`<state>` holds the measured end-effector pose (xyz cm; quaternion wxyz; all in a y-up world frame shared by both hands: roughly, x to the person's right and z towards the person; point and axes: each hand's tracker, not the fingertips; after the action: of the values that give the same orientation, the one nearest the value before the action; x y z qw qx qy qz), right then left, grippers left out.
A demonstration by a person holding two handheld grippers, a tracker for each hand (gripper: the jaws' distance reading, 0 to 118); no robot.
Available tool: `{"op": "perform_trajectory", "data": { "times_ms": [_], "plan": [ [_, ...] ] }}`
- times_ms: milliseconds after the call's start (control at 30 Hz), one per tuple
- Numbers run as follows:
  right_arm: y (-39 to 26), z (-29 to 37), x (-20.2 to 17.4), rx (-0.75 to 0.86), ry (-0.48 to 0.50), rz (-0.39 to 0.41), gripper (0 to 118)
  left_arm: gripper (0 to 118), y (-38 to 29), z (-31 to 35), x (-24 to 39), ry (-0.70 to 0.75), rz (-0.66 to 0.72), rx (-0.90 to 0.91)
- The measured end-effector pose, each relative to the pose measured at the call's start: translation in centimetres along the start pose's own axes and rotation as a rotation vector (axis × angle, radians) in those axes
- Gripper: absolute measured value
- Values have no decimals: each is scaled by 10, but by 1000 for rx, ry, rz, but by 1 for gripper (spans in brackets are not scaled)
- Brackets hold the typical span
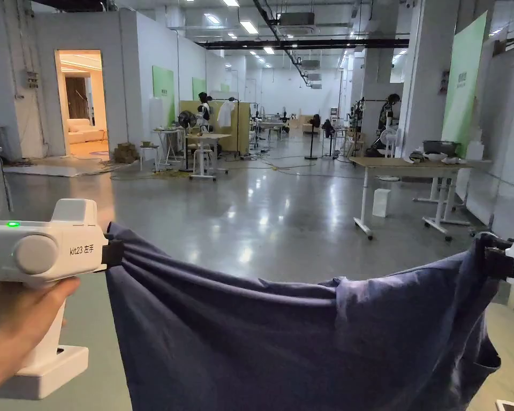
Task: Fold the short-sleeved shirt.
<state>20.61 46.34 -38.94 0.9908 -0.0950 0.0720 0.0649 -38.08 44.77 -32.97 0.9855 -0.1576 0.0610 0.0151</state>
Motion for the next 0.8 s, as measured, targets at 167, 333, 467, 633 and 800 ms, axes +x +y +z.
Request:
{"op": "perform_trajectory", "data": {
  "times_ms": [167, 333, 467, 633, 800],
  "plan": [
    [-66, 50, 13, -53, 75, 10, 5, 3, -64, 43, -15, -85, 67, -19],
    [-148, 132, 18, -115, 119, -52, 5, 3, -152, 101, -27, -135, 99, -60],
    [-207, 192, 0, -207, 137, -80, 5, 3, -224, 137, -28, -107, 88, -143],
    [-302, 234, -8, -313, 148, -177, 5, 3, -317, 169, -16, -100, 112, -302],
    [-353, 243, -11, -404, 138, -228, 5, 3, -369, 195, -14, -69, 228, -340]
  ]
}}
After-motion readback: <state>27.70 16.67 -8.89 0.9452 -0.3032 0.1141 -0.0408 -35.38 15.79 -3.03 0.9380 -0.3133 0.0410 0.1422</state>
